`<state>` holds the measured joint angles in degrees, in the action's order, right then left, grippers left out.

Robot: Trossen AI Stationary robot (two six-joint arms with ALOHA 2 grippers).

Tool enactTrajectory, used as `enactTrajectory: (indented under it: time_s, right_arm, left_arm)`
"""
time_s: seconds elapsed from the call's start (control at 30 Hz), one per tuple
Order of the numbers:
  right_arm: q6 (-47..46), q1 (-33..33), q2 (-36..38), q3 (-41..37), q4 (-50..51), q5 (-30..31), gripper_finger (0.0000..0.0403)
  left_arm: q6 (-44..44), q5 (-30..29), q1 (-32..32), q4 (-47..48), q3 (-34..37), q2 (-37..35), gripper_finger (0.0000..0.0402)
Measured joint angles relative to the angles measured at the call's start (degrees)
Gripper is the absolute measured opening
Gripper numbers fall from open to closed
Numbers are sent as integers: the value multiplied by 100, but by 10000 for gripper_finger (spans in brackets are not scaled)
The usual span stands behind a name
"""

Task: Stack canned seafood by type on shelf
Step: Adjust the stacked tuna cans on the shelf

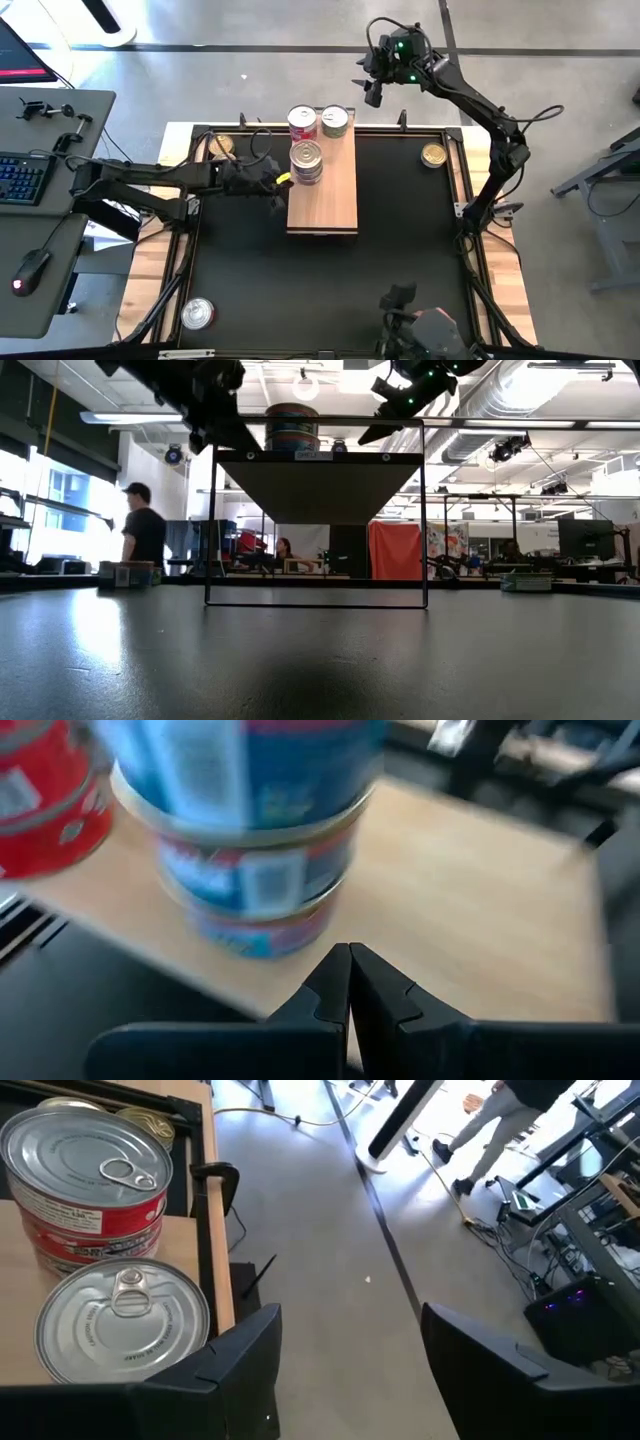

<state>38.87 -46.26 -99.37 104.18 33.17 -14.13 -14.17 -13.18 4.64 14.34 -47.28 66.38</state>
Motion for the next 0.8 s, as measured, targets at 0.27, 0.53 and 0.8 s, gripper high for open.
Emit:
enactTrajectory:
  time_s: [0.27, 0.53, 0.8]
  right_arm:
    - [-40, 30, 0, 0, 2, -3, 231]
    - [-455, 67, 1, 0, 21, -3, 231]
    - [-414, 251, 24, 0, 52, 0, 231]
  left_arm:
    - [346, 82, 416, 244, 0, 185, 0]
    - [556, 401, 540, 23, 2, 567, 0]
    - [692, 346, 553, -736, 2, 1006, 0]
